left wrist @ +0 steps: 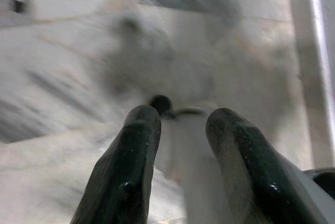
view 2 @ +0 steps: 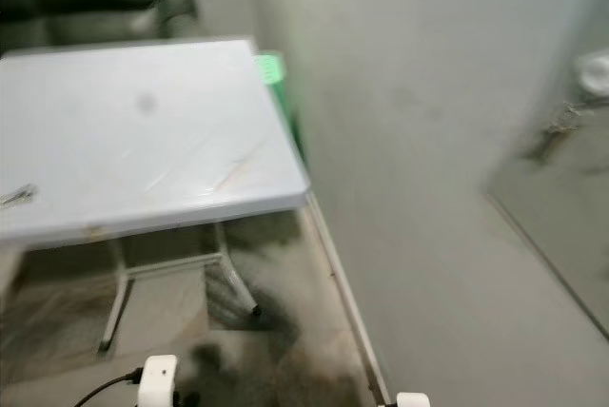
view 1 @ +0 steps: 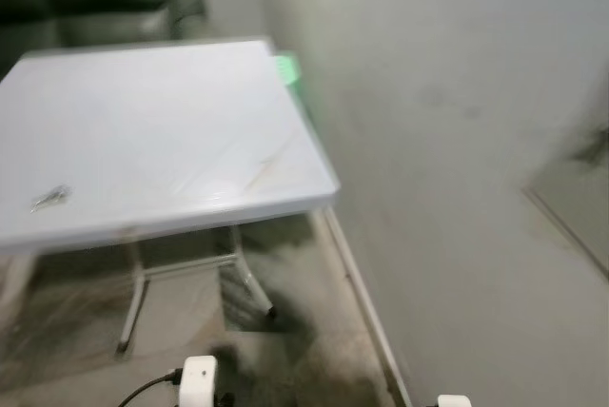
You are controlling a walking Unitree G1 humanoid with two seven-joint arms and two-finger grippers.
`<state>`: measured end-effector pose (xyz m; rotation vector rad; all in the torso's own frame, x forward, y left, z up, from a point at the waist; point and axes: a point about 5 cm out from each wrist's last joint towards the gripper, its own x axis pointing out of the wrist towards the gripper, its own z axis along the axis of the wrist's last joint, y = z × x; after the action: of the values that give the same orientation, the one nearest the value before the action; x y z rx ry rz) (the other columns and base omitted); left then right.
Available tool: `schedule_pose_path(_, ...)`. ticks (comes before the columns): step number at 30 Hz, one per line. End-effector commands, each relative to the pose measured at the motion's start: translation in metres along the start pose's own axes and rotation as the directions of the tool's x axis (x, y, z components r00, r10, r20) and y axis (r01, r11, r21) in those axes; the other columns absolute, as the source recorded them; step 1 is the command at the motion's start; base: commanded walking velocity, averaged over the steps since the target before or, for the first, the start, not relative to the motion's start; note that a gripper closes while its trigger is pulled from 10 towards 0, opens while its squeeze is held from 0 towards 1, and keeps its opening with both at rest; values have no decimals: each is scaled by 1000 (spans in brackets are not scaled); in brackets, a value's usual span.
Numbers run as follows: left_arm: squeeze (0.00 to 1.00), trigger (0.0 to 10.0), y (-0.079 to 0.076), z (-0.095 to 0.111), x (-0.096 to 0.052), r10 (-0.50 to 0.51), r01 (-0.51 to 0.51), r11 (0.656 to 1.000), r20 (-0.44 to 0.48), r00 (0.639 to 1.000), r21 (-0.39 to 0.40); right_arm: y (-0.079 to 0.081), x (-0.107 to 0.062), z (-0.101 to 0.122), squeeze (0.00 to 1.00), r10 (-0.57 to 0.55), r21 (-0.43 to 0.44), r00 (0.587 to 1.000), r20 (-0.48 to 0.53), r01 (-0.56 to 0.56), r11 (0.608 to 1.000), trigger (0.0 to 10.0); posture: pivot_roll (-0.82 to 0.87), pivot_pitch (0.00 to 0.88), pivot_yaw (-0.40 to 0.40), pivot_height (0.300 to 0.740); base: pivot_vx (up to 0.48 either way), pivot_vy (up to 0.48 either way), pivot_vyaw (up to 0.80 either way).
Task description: Hang keys on a hook
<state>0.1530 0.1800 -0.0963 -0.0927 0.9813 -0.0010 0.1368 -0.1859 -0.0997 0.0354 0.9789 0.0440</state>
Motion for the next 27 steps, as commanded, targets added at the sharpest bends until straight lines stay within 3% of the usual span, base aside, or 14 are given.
schedule_pose_path(1, 0, 10000, -10, 1, 2, -30, 30, 1000, 3, 1000, -1, -5, -4, -11, 0, -14, -4, 999, -37, 14, 1000, 10000, 99, 0, -49, 740, 0, 0, 800)
schedule_pose_path(5, 0, 10000, -11, 2, 2, -27, 27, 1000, 2, 1000, -7, -5, -4, -10, 0, -12, 14, 1000, -25, 12, 1000, 10000, 95, 0, -47, 740, 0, 0, 800)
schedule_pose_path(9, 0, 10000, -11, 3, 2, -29, 29, 1000, 3, 1000, -10, -5, -4, -10, 0, -17, 33, 1000, -26, 18, 999, 10000, 95, 0, -48, 740, 0, 0, 0)
schedule_pose_path(20, 0, 10000, -14, 7, 3, -38, 38, 999, 18, 999, -28, -7, -4, -10, 0, -37, -13, 999, -32, 36, 999, 10000, 95, 0, -50, 740, 0, 0, 0)
schedule_pose_path(27, 0, 10000, -14, 7, 3, -40, 40, 999, 18, 999, -29, -7, -4, -12, 0, -35, -21, 999, -38, 34, 999, 10000, 97, 0, -52, 740, 0, 343, 0)
